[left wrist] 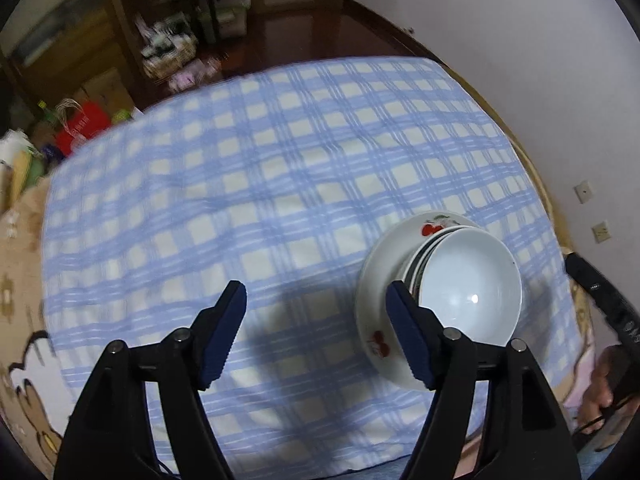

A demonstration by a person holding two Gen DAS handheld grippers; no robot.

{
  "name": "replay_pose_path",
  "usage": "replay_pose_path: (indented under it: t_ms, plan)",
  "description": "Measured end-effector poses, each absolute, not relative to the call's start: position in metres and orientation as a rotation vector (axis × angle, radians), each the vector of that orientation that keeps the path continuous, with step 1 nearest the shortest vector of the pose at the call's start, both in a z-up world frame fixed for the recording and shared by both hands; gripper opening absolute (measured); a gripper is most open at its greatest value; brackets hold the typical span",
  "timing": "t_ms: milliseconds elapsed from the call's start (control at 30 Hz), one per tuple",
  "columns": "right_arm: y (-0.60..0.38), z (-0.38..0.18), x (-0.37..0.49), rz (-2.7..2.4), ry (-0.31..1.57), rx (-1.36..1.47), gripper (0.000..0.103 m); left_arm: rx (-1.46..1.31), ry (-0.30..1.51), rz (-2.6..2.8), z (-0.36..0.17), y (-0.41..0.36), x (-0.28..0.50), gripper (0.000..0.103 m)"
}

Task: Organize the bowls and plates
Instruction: 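Open both grippers and pull them back from the stacked dishes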

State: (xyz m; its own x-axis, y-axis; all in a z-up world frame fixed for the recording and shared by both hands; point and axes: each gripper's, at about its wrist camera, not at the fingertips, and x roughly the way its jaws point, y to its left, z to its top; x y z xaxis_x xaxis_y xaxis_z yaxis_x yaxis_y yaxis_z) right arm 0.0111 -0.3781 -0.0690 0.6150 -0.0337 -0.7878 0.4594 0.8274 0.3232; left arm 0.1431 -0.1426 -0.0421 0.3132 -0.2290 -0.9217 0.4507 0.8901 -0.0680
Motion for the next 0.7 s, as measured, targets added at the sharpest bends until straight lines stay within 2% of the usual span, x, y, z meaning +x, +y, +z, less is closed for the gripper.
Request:
replay_pose_path:
  t_ms: [67,167,400,700]
  plan:
    - [-0.379,-0.063,0.004,-0.31,0.847,0.545,0.096,0.216,1.138,-0.431,-0.03,-0.137,0.136,0.078]
    - [-0.375,-0.052,-0.01,-0.313,0.809,0.541,0.103,0.194,1.088,-0.414,-0.015,-0.125,0.124,0.083]
    - [-0.36,-0.024,-0.045,-0.323,0.717,0.522,0.103,0.131,0.948,-0.348,0.018,-0.092,0.087,0.086]
    - [-0.33,0.001,-0.09,-0.333,0.586,0.454,0.103,0.126,0.823,-0.36,0.031,-0.057,0.034,0.086]
